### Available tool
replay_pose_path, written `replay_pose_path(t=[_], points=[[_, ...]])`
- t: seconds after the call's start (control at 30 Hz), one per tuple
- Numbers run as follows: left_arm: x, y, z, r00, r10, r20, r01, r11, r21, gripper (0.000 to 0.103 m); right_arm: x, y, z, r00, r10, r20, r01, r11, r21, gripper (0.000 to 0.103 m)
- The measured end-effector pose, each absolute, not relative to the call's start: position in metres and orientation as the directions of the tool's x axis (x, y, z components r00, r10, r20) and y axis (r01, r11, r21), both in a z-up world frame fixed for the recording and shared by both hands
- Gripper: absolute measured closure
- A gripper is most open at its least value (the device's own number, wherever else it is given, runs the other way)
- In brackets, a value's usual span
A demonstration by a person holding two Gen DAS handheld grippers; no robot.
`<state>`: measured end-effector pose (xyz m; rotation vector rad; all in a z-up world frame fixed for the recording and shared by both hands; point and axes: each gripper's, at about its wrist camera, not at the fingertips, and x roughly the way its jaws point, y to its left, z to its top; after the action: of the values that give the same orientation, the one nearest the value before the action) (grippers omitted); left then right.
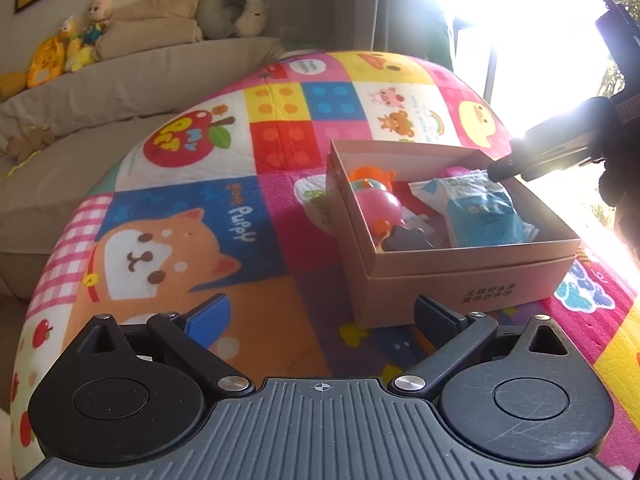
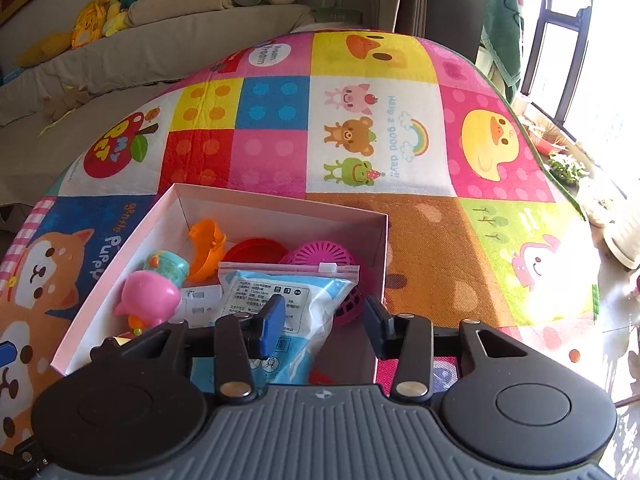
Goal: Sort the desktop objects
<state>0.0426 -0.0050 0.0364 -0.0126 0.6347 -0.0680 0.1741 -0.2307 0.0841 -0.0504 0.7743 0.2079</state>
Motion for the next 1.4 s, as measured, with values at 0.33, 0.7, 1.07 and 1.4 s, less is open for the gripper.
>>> replay_pose_path(t=[0.33,0.7,1.07,1.4], points=[[0.050,-0.025,0.028,0.783,-0.168,-0.599,0.155,0.985,-0.074,0.001,0.181,-0.279,0.061,0.594,0.407,-0.694,-0.125,0.899,0.420,0.000],[0.071,0.009,0.022,0.782,0.023,-0.623,-0.020,1.000,0.012,0.001,0.206,-0.230,0.056,0.609,0.484,-0.628,-0.193,0.859,0.475,0.000],[0.071,0.013,0.031,0.792,0.022,-0.610,-0.025,1.000,0.004,0.001,0.118,-0.240,0.078,0.718,0.403,-0.567,-0.387,0.909,0.155,0.000],[0.071,-0.001,0.041,0.806,0.054,-0.590,-0.010,0.997,0.079,0.001,0.102,-0.245,0.046,0.765,0.246,-0.594,-0.317,0.948,-0.015,0.000]])
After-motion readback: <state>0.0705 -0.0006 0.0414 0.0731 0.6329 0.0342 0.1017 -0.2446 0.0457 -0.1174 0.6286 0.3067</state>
